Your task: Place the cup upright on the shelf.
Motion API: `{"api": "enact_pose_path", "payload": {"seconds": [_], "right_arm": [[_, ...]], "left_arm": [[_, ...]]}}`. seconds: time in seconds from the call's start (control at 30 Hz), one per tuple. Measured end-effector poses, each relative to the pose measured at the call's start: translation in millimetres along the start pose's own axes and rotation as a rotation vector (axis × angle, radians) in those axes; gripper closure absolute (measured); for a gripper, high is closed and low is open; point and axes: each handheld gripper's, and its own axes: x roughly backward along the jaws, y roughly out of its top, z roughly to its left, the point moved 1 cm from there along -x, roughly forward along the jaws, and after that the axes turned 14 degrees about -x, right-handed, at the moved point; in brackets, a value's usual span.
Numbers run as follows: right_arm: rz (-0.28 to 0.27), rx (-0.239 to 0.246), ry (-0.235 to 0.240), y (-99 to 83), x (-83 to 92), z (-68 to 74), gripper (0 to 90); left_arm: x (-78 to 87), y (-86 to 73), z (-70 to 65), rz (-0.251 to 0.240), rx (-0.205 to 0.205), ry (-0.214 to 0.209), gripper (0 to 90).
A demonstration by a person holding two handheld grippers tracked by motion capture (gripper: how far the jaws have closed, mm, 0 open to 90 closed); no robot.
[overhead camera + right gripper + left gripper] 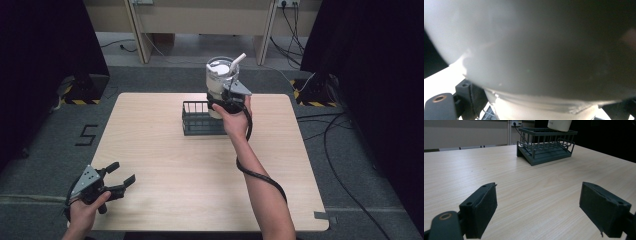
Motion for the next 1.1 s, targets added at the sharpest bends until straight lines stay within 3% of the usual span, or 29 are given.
{"api": "enact_pose_path", "payload": {"seconds": [0.47,1.1], "right_arm": [[0.01,-0.008,-0.014,-1.1,-15.6,-0.7,11.3],[0.053,-0.007,-0.025,-22.9,-28.5,-1.7,11.3]], "left_arm": [[0.5,-0.1,0.6,0.002,-0.002,-0.001,14.1],[0.7,-0.2,0.9,-0.001,0.001,-0.001,14.1]]}}
